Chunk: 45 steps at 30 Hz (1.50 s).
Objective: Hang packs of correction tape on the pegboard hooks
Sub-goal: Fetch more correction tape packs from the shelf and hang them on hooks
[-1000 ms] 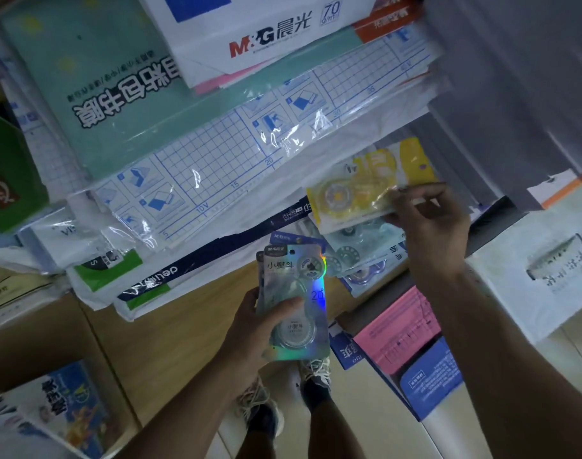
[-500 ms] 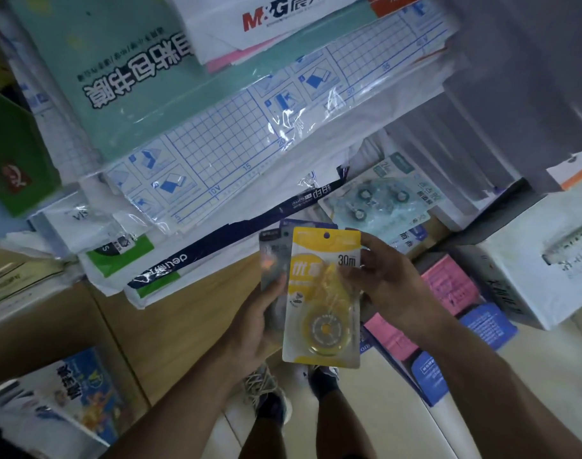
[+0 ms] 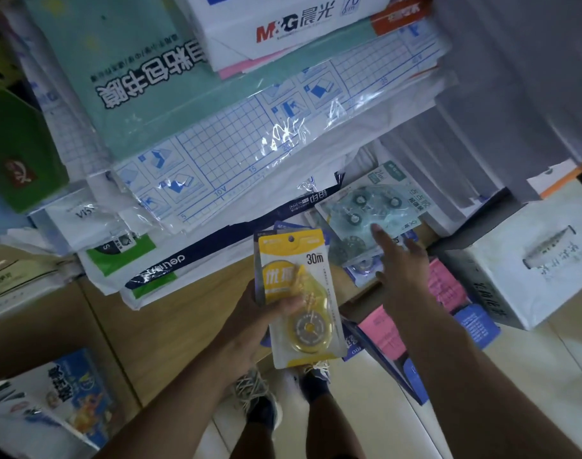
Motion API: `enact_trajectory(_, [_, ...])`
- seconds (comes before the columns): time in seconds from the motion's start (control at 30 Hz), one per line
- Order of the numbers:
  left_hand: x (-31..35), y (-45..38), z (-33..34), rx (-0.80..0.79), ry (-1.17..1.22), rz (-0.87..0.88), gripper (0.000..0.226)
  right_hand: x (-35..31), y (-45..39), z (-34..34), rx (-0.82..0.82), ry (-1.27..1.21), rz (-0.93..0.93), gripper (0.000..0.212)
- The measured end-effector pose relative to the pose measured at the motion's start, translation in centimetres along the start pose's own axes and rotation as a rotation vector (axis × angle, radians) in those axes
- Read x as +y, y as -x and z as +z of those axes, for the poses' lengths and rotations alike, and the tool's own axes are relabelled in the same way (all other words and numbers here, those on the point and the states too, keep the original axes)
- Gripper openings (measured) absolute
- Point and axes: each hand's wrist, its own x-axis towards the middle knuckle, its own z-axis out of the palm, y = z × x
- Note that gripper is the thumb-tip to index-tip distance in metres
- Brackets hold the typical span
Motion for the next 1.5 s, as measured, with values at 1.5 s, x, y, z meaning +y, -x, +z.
enact_trajectory(1.5, [24.2,36.8,-1.7,0.262,0.263,0.480,0.058,-22.6,48.4,-6.5,-0.459,-0.091,-0.724,0.013])
